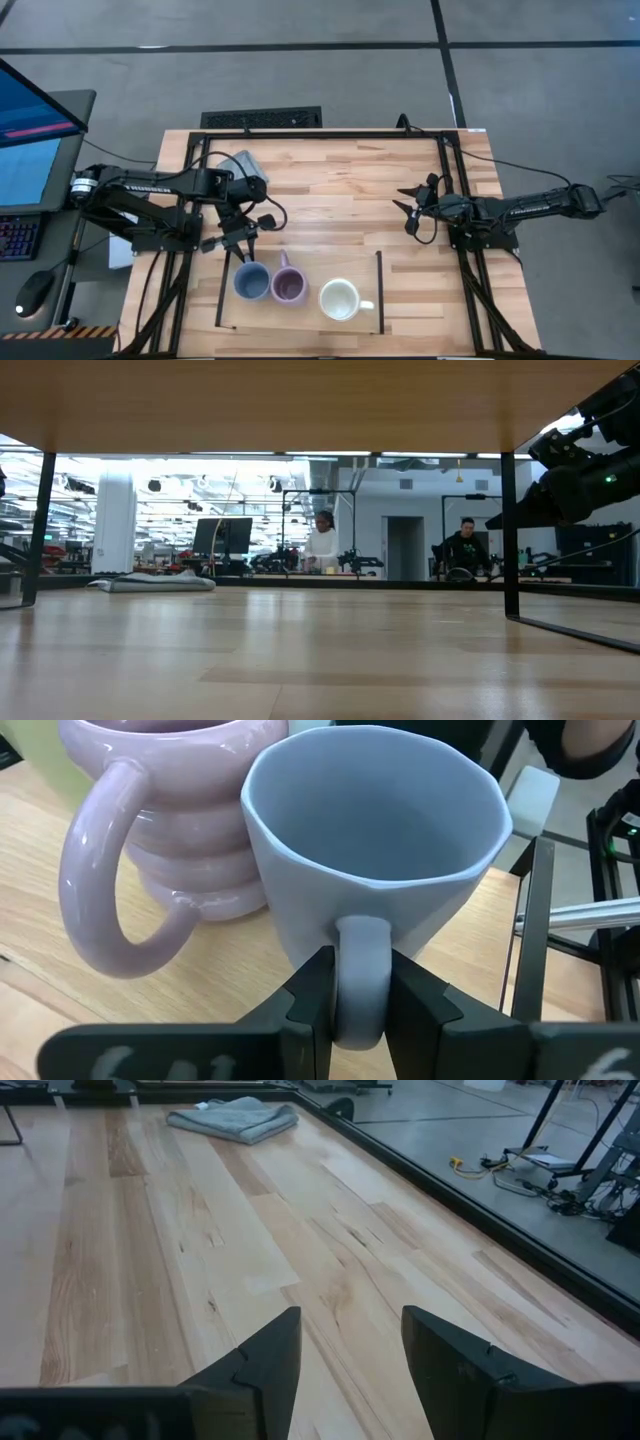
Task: Stack small to large cups/mugs on shelf
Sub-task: Put the blue mug on the shelf, then adjust the green mug on the shelf
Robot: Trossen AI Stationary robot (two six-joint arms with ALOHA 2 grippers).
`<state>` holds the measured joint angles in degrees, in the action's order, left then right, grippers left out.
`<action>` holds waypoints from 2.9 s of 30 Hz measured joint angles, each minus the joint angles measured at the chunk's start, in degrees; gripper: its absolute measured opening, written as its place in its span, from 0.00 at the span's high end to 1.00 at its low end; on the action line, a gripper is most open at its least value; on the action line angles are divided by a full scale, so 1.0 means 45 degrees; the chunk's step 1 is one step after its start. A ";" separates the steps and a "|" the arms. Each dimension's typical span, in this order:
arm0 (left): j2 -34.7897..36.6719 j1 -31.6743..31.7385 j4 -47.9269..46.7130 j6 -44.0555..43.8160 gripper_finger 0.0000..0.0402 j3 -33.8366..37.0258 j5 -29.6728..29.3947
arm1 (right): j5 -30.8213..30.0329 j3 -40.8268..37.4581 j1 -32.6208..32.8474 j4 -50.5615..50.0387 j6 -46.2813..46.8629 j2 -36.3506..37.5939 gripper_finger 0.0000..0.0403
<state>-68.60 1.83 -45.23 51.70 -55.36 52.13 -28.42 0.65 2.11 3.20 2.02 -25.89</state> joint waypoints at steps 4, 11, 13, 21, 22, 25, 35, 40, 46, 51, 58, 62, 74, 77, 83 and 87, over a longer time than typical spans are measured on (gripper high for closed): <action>0.0000 0.0000 -0.0024 -0.0086 0.85 -0.0004 -0.0022 | 0.0000 -0.0002 -0.0002 0.0000 -0.0005 0.0000 0.51; 0.0004 0.0000 -0.0058 -0.0092 0.84 -0.0004 -0.0181 | 0.0000 0.0002 -0.0005 -0.0001 -0.0005 0.0000 0.51; 0.0000 0.0000 -0.0063 -0.0121 0.82 -0.0004 -0.0221 | 0.0002 -0.0002 -0.0002 -0.0005 -0.0005 0.0000 0.51; 0.0000 0.0005 -0.0063 -0.0120 0.67 -0.0004 -0.0207 | 0.0005 -0.0002 -0.0005 -0.0002 -0.0005 0.0000 0.51; 0.0000 0.0005 -0.0063 -0.0120 0.65 -0.0004 -0.0206 | 0.0005 -0.0002 0.0000 0.0000 -0.0005 0.0000 0.51; 0.0000 0.0003 -0.0063 -0.0120 0.62 -0.0004 -0.0288 | 0.0005 -0.0002 -0.0004 -0.0002 -0.0005 0.0000 0.51; 0.0000 0.0005 0.0688 -0.0086 0.60 -0.0004 -0.0580 | 0.0009 -0.0002 -0.0001 -0.0004 -0.0005 -0.0001 0.51; 0.0000 0.0010 0.1022 -0.0069 0.60 -0.0004 -0.0732 | 0.0006 -0.0002 -0.0004 -0.0002 -0.0005 -0.0001 0.51; 0.0000 0.0010 0.1553 -0.0067 0.60 -0.0004 -0.0758 | 0.0010 0.0000 -0.0003 -0.0005 -0.0005 0.0000 0.51; 0.0000 0.0010 0.1596 -0.0363 0.60 -0.0004 -0.1019 | 0.0010 -0.0002 -0.0002 -0.0005 -0.0005 -0.0005 0.51; 0.0016 0.0010 0.1559 -0.0640 0.60 -0.0004 -0.1379 | 0.0010 0.0000 -0.0002 -0.0003 -0.0005 -0.0005 0.51; 0.0105 0.0050 0.1520 -0.0645 0.60 -0.0004 -0.1768 | 0.0015 -0.0002 -0.0005 -0.0005 0.0000 -0.0005 0.51; 0.0379 0.0231 0.1152 -0.0565 0.60 -0.0004 -0.3875 | 0.0015 -0.0002 0.0000 -0.0002 0.0019 -0.0005 0.51; 0.0369 0.0335 0.1151 -0.0470 0.60 -0.0004 -0.4214 | 0.0019 0.0002 -0.0001 0.0000 0.0116 -0.0005 0.51; 0.0369 0.0345 0.1042 -0.0453 0.60 -0.0004 -0.3888 | 0.0015 0.0001 -0.0005 -0.0003 0.0316 -0.0005 0.51; 0.0369 0.0345 0.0664 -0.0646 0.60 -0.0004 -0.3743 | 0.0015 -0.0002 0.0000 0.0000 0.0320 0.0000 0.51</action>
<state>-66.94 3.38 -42.24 48.79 -55.37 35.28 -28.36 0.64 2.11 3.20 3.46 -25.89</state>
